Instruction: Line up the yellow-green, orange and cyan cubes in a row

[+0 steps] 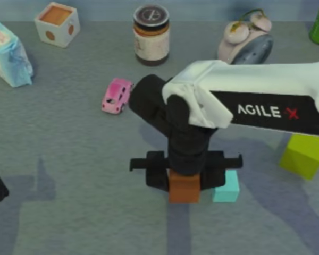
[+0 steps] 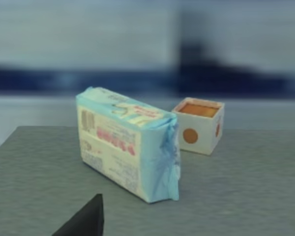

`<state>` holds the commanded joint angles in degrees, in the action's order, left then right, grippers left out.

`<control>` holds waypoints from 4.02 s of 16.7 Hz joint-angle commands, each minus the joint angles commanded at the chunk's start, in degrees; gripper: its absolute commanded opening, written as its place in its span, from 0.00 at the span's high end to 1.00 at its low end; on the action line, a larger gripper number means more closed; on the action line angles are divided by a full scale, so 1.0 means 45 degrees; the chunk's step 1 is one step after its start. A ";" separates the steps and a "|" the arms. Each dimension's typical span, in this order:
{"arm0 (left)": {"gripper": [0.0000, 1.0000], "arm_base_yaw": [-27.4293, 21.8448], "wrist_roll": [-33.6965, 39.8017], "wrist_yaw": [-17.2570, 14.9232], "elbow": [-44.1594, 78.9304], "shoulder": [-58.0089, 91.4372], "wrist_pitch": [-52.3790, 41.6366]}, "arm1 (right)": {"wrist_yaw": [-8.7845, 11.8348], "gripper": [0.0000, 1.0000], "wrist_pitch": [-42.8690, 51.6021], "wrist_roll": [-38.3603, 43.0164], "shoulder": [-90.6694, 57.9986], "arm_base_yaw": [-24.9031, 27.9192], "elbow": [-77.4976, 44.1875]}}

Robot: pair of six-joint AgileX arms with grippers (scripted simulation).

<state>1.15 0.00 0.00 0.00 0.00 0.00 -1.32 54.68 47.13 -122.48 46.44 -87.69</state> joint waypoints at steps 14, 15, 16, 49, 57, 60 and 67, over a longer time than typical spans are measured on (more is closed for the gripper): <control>0.00 0.0000 0.0000 0.0000 0.0000 0.0000 0.0000 | 0.0000 0.25 -0.0095 0.0003 -0.0044 0.0006 0.0086; 0.00 0.0000 0.0000 0.0000 0.0000 0.0000 0.0000 | 0.0000 0.17 -0.0095 0.0003 -0.0044 0.0006 0.0086; 0.00 0.0000 0.0000 0.0000 0.0000 0.0000 0.0000 | 0.0000 0.10 -0.0095 0.0003 -0.0044 0.0006 0.0086; 0.00 0.0000 0.0000 0.0000 0.0000 0.0000 0.0000 | 0.0049 0.00 0.2882 -0.5645 0.1163 -0.2014 -0.1473; 0.00 0.0000 0.0000 0.0000 0.0000 0.0000 0.0000 | 0.0186 0.00 0.2526 -1.5721 0.2031 -0.5553 0.0071; 0.00 0.0000 0.0000 0.0000 0.0000 0.0000 0.0000 | 0.0229 0.00 0.2320 -1.8710 0.2435 -0.6702 0.0584; 0.00 0.0000 0.0000 0.0000 0.0000 0.0000 0.0000 | 0.0282 0.00 0.2010 -2.1072 0.2971 -0.7803 0.1078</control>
<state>1.15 0.00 0.00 0.00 0.00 0.00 -0.05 63.73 -47.70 -109.11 11.32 -82.84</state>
